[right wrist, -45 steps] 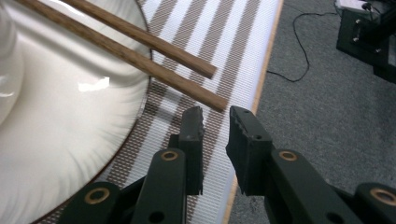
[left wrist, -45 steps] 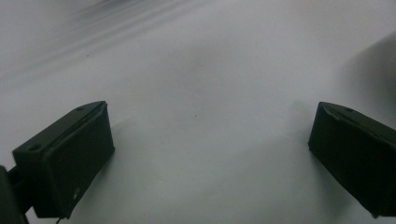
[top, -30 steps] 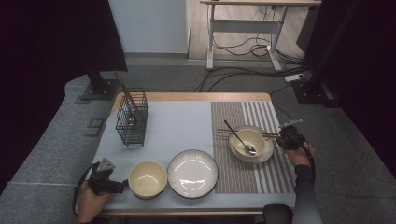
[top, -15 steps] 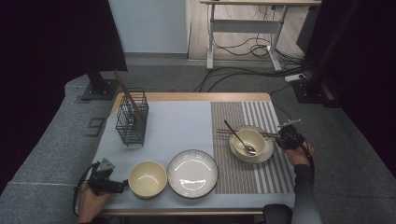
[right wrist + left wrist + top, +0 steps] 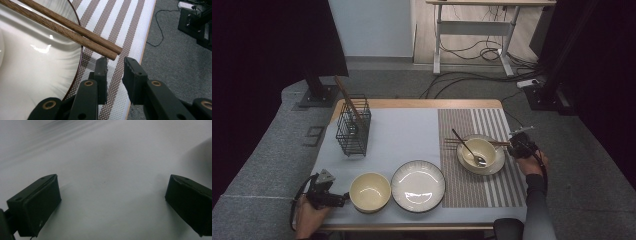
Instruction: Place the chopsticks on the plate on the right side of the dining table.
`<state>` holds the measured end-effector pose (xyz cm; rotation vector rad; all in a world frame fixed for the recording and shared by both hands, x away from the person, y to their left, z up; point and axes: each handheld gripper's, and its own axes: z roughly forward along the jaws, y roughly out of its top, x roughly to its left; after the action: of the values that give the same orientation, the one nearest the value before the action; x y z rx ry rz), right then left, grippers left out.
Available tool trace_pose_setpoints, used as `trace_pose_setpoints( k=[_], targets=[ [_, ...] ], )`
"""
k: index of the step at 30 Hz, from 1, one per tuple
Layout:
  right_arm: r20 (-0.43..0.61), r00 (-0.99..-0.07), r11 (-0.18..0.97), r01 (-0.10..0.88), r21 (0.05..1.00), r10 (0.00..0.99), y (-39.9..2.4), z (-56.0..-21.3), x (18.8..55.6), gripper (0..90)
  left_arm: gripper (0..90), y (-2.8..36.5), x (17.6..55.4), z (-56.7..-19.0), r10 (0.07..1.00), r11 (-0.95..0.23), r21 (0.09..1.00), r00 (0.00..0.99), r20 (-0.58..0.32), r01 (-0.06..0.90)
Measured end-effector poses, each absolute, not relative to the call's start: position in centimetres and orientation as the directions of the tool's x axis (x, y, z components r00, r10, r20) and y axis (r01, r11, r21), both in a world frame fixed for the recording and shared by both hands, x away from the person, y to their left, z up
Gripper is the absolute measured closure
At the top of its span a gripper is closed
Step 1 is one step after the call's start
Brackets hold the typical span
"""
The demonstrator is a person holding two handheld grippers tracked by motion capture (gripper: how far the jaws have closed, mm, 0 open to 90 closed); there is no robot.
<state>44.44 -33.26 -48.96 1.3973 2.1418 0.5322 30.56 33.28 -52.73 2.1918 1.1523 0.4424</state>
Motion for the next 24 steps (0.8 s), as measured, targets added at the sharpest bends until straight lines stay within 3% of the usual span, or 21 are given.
trace_pose_setpoints(
  k=[12, 19, 24],
  targets=[
    [-0.209, -0.328, 0.386, 0.714, 0.584, 0.921, -33.4, -49.0, 45.0, 71.9, 0.0, 33.3, 30.6, -52.7, 0.826, -0.43, 0.657, 0.564, 0.01, 0.619],
    [-0.145, -0.265, 0.297, 0.736, 0.609, 0.953, -34.6, -48.4, 44.6, 79.1, 0.0, 33.3, 30.5, -52.7, 0.826, -0.43, 0.657, 0.564, 0.01, 0.619],
    [-0.117, -0.235, 0.255, 0.734, 0.63, 0.965, -35.0, -48.4, 44.7, 79.2, 0.0, 33.3, 30.6, -52.7, 0.826, -0.43, 0.657, 0.563, 0.01, 0.619]
  ],
)
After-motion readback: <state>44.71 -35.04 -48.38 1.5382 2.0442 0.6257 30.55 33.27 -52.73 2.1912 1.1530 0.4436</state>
